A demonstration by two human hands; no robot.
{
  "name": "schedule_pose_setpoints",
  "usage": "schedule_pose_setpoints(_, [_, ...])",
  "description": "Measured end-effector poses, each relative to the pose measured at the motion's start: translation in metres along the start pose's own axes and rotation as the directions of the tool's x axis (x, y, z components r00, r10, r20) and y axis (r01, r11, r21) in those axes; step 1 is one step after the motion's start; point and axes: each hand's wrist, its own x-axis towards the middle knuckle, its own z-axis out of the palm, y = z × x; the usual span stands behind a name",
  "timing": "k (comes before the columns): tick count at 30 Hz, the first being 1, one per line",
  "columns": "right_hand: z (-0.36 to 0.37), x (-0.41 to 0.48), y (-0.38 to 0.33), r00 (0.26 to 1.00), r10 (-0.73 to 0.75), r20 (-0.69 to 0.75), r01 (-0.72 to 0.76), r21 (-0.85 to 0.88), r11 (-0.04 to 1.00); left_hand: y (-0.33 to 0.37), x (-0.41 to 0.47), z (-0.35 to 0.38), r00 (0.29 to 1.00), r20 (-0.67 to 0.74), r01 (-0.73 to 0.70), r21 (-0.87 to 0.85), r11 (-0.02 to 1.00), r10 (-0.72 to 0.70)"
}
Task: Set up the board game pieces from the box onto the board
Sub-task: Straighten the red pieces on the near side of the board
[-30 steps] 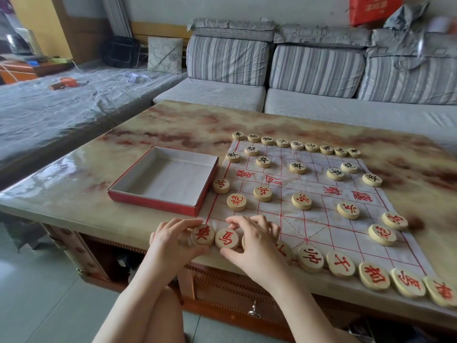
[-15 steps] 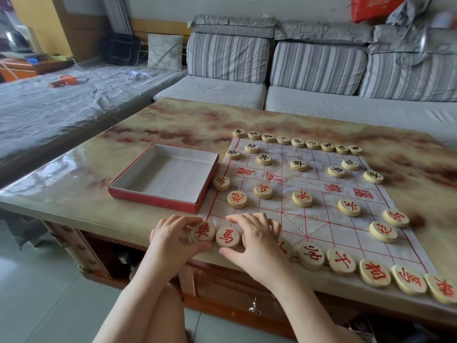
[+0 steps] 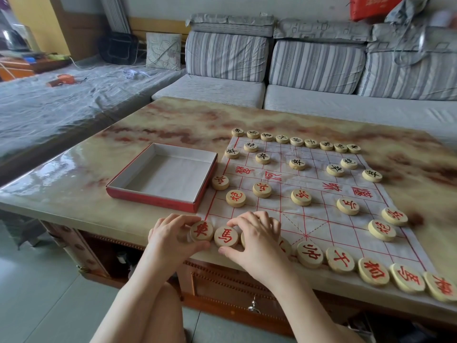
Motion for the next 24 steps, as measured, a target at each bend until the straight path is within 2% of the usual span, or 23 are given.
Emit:
schedule_pose_setpoints(8, [-0.001, 0.000, 0.001, 1.000, 0.002, -0.001, -0.002, 0.003, 1.000, 0.004, -0.001, -0.002, 1.000, 0.009, -0.008, 0.008, 1.000, 0.008])
schedule_pose_setpoints(11, [-0.016, -0.002, 0.010, 0.998, 0.049, -0.049, -0.044, 0.097, 0.994, 0.010, -0.002, -0.005, 1.000, -0.021, -0.006, -0.011, 1.000, 0.006])
schedule_pose_setpoints(13, [-0.031, -0.007, 0.022, 0.991, 0.096, -0.097, -0.078, 0.172, 0.982, 0.017, -0.006, -0.007, 0.994, -0.085, -0.074, -0.006, 0.997, 0.073])
schedule_pose_setpoints(15, [-0.047, -0.016, 0.036, 0.978, 0.154, -0.139, -0.122, 0.217, 0.969, 0.030, -0.011, -0.005, 0.974, -0.105, -0.196, 0.040, 0.980, 0.200])
schedule_pose_setpoints(18, [-0.061, -0.032, 0.052, 0.962, 0.237, -0.133, -0.197, 0.259, 0.946, 0.046, -0.017, 0.006, 0.941, -0.009, -0.337, 0.060, 0.939, 0.338])
schedule_pose_setpoints(24, [-0.064, -0.050, 0.057, 0.978, 0.195, -0.077, -0.180, 0.170, 0.969, 0.062, -0.016, 0.023, 0.931, 0.091, -0.359, 0.068, 0.931, 0.353])
